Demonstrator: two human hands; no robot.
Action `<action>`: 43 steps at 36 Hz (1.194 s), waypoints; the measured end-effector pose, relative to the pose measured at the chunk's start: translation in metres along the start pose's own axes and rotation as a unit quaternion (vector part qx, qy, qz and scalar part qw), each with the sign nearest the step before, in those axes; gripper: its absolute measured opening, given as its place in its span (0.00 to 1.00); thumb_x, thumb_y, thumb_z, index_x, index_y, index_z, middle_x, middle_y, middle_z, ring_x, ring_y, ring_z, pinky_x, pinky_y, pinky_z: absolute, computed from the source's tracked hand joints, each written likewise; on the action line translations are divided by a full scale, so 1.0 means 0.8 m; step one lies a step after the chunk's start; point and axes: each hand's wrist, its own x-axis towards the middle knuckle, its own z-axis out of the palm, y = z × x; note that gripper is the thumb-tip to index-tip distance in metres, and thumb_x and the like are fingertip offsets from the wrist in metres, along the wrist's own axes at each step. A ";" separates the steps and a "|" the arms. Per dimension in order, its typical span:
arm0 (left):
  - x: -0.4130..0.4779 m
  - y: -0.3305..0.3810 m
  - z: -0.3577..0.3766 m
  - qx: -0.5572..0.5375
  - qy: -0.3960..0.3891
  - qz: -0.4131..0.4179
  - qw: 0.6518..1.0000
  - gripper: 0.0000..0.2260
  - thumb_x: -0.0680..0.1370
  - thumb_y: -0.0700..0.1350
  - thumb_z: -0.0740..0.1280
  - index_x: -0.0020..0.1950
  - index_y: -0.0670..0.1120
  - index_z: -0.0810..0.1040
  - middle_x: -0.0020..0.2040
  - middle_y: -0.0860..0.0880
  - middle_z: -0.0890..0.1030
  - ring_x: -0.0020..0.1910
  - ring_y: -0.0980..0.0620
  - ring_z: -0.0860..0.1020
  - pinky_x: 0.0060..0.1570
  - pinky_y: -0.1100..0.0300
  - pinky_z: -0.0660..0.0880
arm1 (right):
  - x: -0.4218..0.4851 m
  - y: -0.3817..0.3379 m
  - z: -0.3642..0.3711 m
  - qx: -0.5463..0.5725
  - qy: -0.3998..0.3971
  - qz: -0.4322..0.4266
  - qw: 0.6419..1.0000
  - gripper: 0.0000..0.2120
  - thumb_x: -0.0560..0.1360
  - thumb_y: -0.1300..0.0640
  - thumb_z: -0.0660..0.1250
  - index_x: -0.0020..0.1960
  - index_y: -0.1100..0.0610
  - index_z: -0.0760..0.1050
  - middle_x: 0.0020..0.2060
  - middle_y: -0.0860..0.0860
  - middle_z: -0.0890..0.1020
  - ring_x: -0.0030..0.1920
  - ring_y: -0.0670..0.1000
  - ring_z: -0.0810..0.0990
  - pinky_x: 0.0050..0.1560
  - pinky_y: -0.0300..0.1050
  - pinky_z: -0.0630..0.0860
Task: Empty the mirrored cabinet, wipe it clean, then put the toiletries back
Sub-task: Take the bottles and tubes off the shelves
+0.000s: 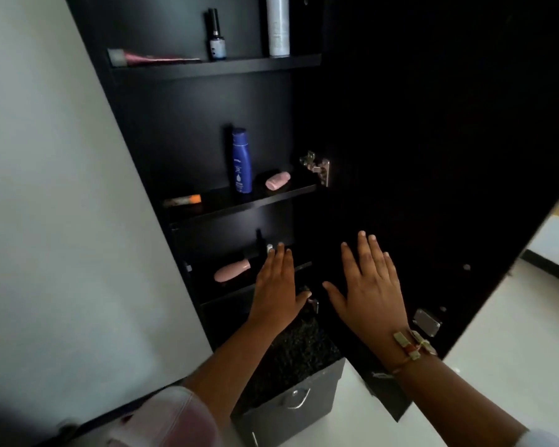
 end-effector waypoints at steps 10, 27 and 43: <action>-0.050 -0.076 0.015 0.028 -0.021 -0.163 0.986 0.43 0.74 0.59 0.69 0.79 0.43 0.50 0.79 0.43 0.53 0.78 0.45 0.51 0.75 0.51 0.56 | 0.031 -0.028 0.092 0.101 -0.083 -0.023 0.991 0.36 0.73 0.38 0.61 0.73 0.59 0.65 0.72 0.63 0.66 0.73 0.62 0.64 0.68 0.58 0.67; -0.021 -0.145 0.060 -0.019 0.008 -0.190 0.982 0.26 0.75 0.52 0.69 0.70 0.43 0.68 0.66 0.45 0.73 0.67 0.45 0.69 0.67 0.54 0.68 | 0.066 -0.083 0.190 0.198 -0.177 0.022 0.964 0.25 0.73 0.45 0.68 0.65 0.57 0.73 0.64 0.55 0.76 0.61 0.59 0.76 0.56 0.50 0.77; 0.072 -0.215 0.079 0.014 -0.020 -0.178 0.984 0.28 0.77 0.54 0.65 0.74 0.44 0.63 0.72 0.45 0.67 0.70 0.45 0.66 0.64 0.51 0.69 | 0.148 -0.118 0.257 0.278 -0.155 0.097 0.943 0.23 0.73 0.51 0.70 0.65 0.60 0.72 0.59 0.58 0.79 0.60 0.57 0.78 0.59 0.49 0.76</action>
